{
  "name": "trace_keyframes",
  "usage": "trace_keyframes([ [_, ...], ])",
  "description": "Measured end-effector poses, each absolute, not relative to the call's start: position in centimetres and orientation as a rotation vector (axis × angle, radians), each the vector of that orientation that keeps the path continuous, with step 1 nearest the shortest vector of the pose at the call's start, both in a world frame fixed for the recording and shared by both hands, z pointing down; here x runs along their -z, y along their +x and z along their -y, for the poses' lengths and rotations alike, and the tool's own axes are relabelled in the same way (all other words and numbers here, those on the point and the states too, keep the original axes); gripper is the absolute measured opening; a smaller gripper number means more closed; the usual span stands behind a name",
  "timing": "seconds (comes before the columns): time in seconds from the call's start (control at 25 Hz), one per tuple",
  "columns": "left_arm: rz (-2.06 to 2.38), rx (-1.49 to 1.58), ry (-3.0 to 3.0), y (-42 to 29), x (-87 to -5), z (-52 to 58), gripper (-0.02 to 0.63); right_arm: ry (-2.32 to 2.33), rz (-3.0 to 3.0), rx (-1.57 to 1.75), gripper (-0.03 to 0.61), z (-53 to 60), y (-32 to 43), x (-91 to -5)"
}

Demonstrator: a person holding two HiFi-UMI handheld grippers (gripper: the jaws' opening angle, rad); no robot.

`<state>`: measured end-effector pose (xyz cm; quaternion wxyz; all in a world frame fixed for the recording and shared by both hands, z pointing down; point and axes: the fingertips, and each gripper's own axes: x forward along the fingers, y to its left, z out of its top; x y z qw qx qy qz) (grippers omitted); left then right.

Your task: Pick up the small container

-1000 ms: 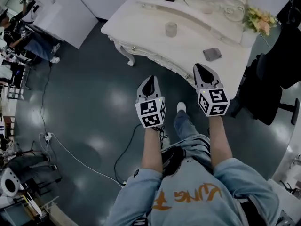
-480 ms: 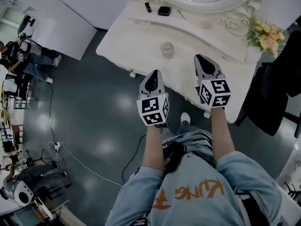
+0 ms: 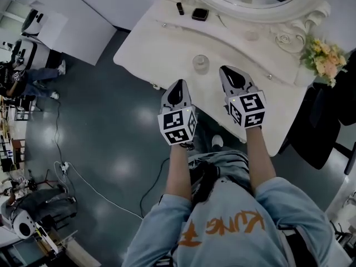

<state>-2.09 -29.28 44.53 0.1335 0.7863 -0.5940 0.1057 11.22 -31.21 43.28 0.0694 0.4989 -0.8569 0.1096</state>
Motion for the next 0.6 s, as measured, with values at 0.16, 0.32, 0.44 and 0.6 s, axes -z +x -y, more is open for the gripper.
trace_keyframes([
  [0.16,1.702,-0.310,2.280,-1.6,-45.1,30.6,0.018,1.497,2.568,-0.321,0.034,32.3,11.6,-43.5],
  [0.32,1.682,-0.320,2.267,-1.5,-45.9,31.7,0.018,1.506,2.546,-0.332,0.034,33.2,11.7,-44.1],
  [0.44,1.663,-0.334,2.249,-1.4,-47.2,32.0,0.018,1.501,2.534,-0.350,0.034,33.6,11.7,-45.2],
  [0.6,1.641,-0.334,2.218,-1.4,-49.0,32.5,0.018,1.443,2.546,-0.363,0.035,33.9,10.9,-46.5],
])
